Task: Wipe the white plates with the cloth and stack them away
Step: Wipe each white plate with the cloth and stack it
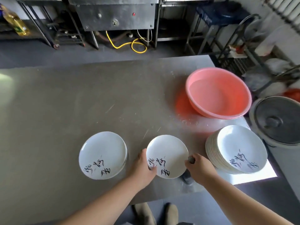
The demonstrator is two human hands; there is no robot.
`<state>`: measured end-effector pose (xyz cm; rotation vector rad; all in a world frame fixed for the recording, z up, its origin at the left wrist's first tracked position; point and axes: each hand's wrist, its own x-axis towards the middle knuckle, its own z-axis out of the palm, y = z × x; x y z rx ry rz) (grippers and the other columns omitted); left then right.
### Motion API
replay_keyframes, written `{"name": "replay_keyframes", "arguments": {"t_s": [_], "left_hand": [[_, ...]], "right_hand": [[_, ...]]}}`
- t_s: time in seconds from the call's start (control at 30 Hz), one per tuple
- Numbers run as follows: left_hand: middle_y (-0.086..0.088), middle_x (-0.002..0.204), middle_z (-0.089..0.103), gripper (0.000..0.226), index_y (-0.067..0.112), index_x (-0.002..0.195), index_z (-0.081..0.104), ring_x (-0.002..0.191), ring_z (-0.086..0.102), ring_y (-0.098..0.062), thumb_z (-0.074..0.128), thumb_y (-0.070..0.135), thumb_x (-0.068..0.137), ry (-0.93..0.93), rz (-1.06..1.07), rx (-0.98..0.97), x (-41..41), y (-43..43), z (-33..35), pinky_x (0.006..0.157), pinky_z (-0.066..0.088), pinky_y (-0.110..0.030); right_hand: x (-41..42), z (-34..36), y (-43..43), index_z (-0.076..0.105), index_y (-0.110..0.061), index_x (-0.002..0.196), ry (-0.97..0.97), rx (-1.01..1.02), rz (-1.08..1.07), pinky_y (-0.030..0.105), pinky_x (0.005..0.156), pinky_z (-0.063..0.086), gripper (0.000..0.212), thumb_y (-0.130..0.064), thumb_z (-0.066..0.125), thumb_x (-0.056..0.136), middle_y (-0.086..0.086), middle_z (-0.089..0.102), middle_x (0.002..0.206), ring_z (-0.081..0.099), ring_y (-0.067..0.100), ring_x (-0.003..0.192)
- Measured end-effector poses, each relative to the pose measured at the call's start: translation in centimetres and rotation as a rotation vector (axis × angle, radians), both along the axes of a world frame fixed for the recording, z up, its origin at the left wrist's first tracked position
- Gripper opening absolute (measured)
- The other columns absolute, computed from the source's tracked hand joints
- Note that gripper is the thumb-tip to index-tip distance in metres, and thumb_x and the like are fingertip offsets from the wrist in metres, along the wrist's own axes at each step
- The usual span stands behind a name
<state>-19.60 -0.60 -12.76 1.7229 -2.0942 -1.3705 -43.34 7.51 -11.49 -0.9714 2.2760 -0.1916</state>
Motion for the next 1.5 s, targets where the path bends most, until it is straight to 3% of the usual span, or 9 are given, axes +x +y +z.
{"name": "replay_keyframes", "arguments": {"t_s": [0.1,0.23,0.43,0.6,0.73,0.93,1.3,1.43,1.5], "left_hand": [[0.000,0.137,0.055,0.062,0.022,0.149,0.036,0.110,0.055,-0.019,0.066,0.032,0.095,-0.080,-0.039,-0.049,-0.5,0.9,-1.7,0.077,0.035,-0.024],[-0.005,0.147,0.049,0.076,0.020,0.159,0.025,0.124,0.055,-0.029,0.062,0.036,0.095,-0.159,-0.089,-0.083,-0.3,1.5,-2.4,0.096,0.047,-0.039],[-0.012,0.163,0.040,0.097,0.010,0.164,0.028,0.138,0.048,-0.034,0.048,0.068,0.089,-0.366,-0.213,-0.499,0.9,3.2,-3.6,0.113,0.042,-0.050],[-0.003,0.177,0.000,0.102,0.013,0.168,0.008,0.162,0.010,-0.026,0.024,0.082,0.095,-0.394,-0.354,-0.508,1.8,3.1,-5.5,0.127,0.015,-0.053],[0.000,0.177,0.001,0.098,0.015,0.168,0.006,0.163,0.005,-0.026,0.023,0.079,0.097,-0.383,-0.388,-0.515,2.1,3.0,-6.5,0.128,0.014,-0.055],[0.003,0.177,0.001,0.094,0.016,0.168,0.008,0.163,0.005,-0.026,0.022,0.076,0.097,-0.380,-0.379,-0.570,2.3,3.0,-7.6,0.129,0.015,-0.056],[0.004,0.177,0.003,0.096,0.016,0.168,0.009,0.163,0.005,-0.027,0.028,0.076,0.096,-0.402,-0.385,-0.610,2.2,2.8,-8.0,0.129,0.015,-0.056],[0.007,0.176,0.003,0.097,0.019,0.169,0.007,0.163,0.006,-0.028,0.035,0.074,0.094,-0.389,-0.378,-0.624,2.2,2.7,-8.5,0.128,0.016,-0.057],[0.007,0.176,0.002,0.100,0.019,0.169,0.005,0.163,0.005,-0.028,0.041,0.073,0.092,-0.389,-0.377,-0.623,2.2,2.8,-8.6,0.128,0.016,-0.057]], "right_hand": [[0.0,-1.9,0.8,0.048,-0.022,0.073,-0.017,0.067,0.016,0.030,0.052,0.037,0.026,-0.036,0.061,0.091,-0.003,0.059,0.070,0.051,0.014,0.063],[-0.5,-2.7,1.4,0.053,-0.024,0.078,-0.023,0.100,0.039,0.030,0.054,0.040,0.023,-0.041,0.061,0.092,-0.005,0.061,0.073,0.053,0.012,0.065],[-1.6,0.4,0.1,0.054,-0.028,0.097,0.008,-0.125,-0.062,0.027,0.052,0.042,0.024,-0.051,0.059,0.095,-0.012,0.065,0.081,0.060,0.012,0.063],[0.8,1.4,-1.4,0.051,-0.023,0.145,-0.144,-0.419,0.083,0.028,0.098,0.047,0.045,-0.030,0.059,0.102,-0.002,0.066,0.135,0.064,0.020,0.118],[3.0,-0.8,-0.3,0.018,-0.015,0.167,-0.146,-0.250,0.406,0.033,0.128,0.017,0.068,-0.035,0.047,0.109,0.004,0.016,0.174,0.018,0.023,0.159],[3.5,-4.5,-0.9,-0.017,-0.028,0.165,0.203,0.025,0.772,0.049,0.128,-0.012,0.087,-0.076,-0.004,0.094,0.006,-0.031,0.169,-0.006,0.036,0.160],[2.3,-3.5,0.4,-0.036,-0.036,0.153,0.161,0.007,1.273,0.048,0.127,-0.016,0.083,-0.080,-0.006,0.089,0.000,-0.047,0.160,-0.001,0.034,0.161],[-1.0,-3.0,1.6,-0.011,-0.031,0.162,0.299,-0.014,1.203,0.050,0.129,-0.002,0.087,-0.081,-0.003,0.091,0.006,-0.021,0.171,0.016,0.037,0.159],[-1.4,-3.2,0.3,-0.021,-0.030,0.161,0.336,0.046,1.099,0.049,0.129,-0.009,0.092,-0.082,-0.010,0.086,0.006,-0.032,0.168,0.009,0.036,0.159]]}}
